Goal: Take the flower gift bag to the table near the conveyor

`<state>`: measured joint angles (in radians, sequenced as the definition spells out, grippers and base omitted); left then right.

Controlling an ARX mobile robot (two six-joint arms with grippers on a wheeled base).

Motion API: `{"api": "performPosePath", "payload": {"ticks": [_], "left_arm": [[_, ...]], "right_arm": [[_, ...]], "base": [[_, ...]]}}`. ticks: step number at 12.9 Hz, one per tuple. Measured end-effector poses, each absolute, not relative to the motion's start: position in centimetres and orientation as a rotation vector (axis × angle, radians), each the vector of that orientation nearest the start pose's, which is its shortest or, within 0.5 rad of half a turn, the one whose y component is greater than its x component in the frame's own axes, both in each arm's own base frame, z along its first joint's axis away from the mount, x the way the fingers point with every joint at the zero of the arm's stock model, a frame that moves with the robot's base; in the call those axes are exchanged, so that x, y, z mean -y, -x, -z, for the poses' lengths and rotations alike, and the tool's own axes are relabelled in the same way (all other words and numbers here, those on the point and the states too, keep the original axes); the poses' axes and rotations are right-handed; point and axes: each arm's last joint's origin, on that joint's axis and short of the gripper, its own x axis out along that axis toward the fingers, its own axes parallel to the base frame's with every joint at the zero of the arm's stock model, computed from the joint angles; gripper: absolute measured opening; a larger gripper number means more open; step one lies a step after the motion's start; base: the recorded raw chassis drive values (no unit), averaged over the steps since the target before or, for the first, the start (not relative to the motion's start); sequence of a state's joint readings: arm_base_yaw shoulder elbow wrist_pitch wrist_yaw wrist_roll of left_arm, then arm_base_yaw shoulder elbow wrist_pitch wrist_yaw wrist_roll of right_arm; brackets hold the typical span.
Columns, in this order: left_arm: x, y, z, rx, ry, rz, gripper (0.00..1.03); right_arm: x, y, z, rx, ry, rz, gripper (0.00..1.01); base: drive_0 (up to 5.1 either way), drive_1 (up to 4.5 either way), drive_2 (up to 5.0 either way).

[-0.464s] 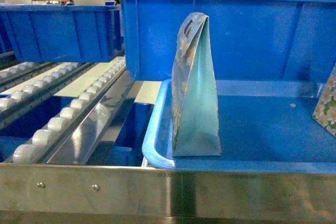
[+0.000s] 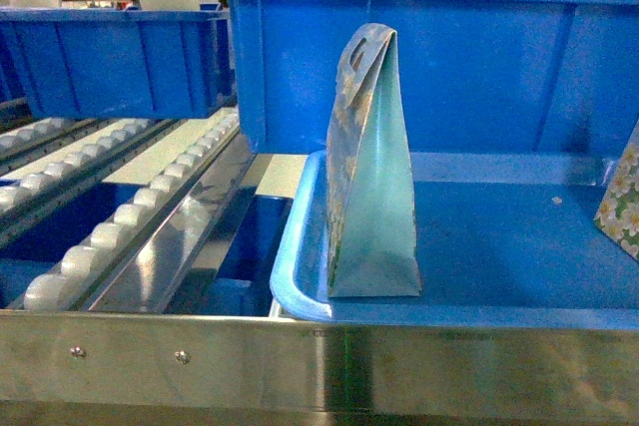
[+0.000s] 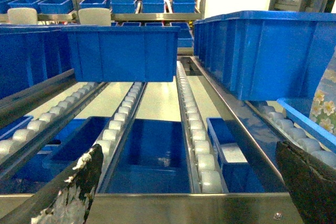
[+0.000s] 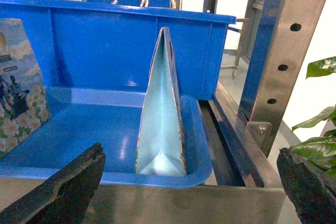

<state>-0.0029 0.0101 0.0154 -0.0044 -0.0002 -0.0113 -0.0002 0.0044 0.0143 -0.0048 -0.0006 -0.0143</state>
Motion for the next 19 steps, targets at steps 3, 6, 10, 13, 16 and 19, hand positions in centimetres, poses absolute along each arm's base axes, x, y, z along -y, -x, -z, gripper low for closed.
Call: {"api": "performPosePath", "payload": {"ticks": [3, 6, 10, 13, 16, 19], "left_arm": [[0.0, -9.7, -16.8, 0.001, 0.011, 0.003, 0.98], [-1.5, -11.7, -17.6, 0.056, 0.006, -0.016, 0.98], [0.2, -17.4, -21.3, 0.090, 0.044, 0.122, 0.98], [3.4, -20.4, -23.8, 0.087, 0.051, 0.247, 0.98], [7.4, -22.4, -26.3, 0.073, 0.061, 0.366, 0.98], [12.2, -24.7, -27.9, 0.053, 0.087, 0.430, 0.98]], "right_arm": [[0.0, -9.7, -16.8, 0.008, 0.014, 0.000, 0.98], [0.3, -12.0, -17.5, 0.043, 0.007, -0.019, 0.98], [0.7, -16.5, -20.7, 0.097, -0.007, -0.053, 0.98], [0.7, -18.3, -21.9, 0.085, -0.004, -0.070, 0.98], [0.8, -19.8, -23.1, 0.090, 0.003, -0.086, 0.98], [0.1, -22.2, -24.0, 0.046, 0.012, -0.165, 0.98]], "base": [[0.0, 0.00, 0.0], [0.0, 0.00, 0.0], [0.0, 0.00, 0.0], [0.0, 0.00, 0.0], [0.0, 0.00, 0.0], [0.0, 0.00, 0.0]]}}
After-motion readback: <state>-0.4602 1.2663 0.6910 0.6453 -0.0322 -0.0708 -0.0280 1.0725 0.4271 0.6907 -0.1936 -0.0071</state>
